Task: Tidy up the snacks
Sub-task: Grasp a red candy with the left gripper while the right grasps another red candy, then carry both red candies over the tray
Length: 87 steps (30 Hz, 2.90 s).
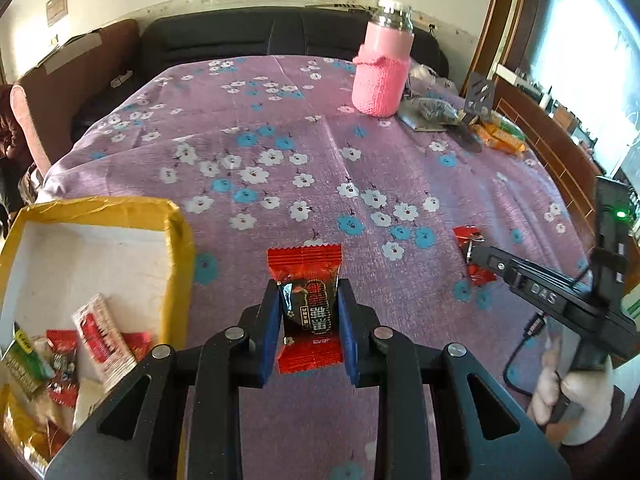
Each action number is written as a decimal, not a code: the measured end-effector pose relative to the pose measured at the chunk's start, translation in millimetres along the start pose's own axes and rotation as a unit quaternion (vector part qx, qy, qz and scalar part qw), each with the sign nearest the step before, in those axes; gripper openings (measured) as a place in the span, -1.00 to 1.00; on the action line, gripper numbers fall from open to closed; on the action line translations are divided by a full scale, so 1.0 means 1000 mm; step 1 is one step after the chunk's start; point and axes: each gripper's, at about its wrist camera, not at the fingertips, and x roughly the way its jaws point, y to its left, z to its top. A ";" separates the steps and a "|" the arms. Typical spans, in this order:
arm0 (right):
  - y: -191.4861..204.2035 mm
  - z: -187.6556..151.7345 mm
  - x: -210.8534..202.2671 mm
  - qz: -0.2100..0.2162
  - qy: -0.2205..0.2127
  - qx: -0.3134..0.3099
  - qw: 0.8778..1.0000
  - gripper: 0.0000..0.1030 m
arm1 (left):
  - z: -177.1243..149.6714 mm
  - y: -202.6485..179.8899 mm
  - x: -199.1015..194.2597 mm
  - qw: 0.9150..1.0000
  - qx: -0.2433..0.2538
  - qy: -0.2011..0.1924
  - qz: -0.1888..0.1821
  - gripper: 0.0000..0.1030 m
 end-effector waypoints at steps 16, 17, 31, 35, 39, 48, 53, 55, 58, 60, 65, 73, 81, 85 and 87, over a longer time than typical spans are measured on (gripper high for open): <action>0.010 -0.004 -0.012 0.029 -0.021 -0.010 0.999 -0.50 | -0.037 0.027 -0.073 0.995 -0.075 -0.050 -0.047 -0.53; 0.012 -0.004 -0.012 0.030 -0.021 -0.013 0.999 -0.50 | -0.039 0.032 -0.078 0.994 -0.081 -0.054 -0.047 -0.53; 0.088 -0.026 -0.045 0.060 -0.029 -0.081 0.994 -0.51 | -0.071 0.135 -0.147 0.977 -0.171 -0.127 0.004 -0.53; 0.133 -0.030 -0.059 0.083 -0.030 -0.119 0.989 -0.51 | -0.081 0.157 -0.154 0.974 -0.182 -0.136 0.022 -0.53; 0.181 -0.033 -0.071 0.114 -0.026 -0.155 0.981 -0.57 | -0.083 0.178 -0.156 0.973 -0.189 -0.133 0.017 -0.53; 0.238 -0.042 -0.055 0.112 0.003 -0.189 0.976 -0.56 | -0.073 0.199 -0.158 0.978 -0.163 -0.129 0.020 -0.53; 0.208 -0.059 -0.010 0.064 0.072 -0.227 0.969 -0.35 | -0.087 0.209 -0.155 0.975 -0.184 -0.125 -0.011 -0.53; 0.196 -0.070 0.008 0.057 0.095 -0.241 0.964 -0.33 | -0.091 0.209 -0.154 0.974 -0.189 -0.123 -0.018 -0.53; 0.190 -0.077 0.011 0.068 0.094 -0.244 0.963 -0.18 | -0.096 0.205 -0.154 0.974 -0.191 -0.119 -0.022 -0.53; 0.194 -0.082 0.008 0.077 0.100 -0.253 0.959 -0.16 | -0.100 0.203 -0.154 0.973 -0.195 -0.118 -0.025 -0.53; 0.207 -0.102 0.001 0.079 0.100 -0.289 0.949 -0.16 | -0.104 0.197 -0.155 0.973 -0.199 -0.116 -0.028 -0.53; 0.211 -0.123 -0.011 0.096 0.105 -0.310 0.940 0.20 | -0.107 0.188 -0.157 0.975 -0.191 -0.114 -0.031 -0.53; 0.206 -0.127 -0.017 0.059 0.090 -0.308 0.945 -0.51 | -0.110 0.182 -0.151 0.976 -0.188 -0.106 -0.035 -0.53; 0.201 -0.121 -0.022 0.056 0.082 -0.290 0.952 -0.51 | -0.110 0.186 -0.151 0.976 -0.187 -0.105 -0.031 -0.53; 0.202 -0.113 -0.032 0.062 0.072 -0.277 0.956 -0.51 | -0.107 0.188 -0.151 0.977 -0.183 -0.103 -0.025 -0.53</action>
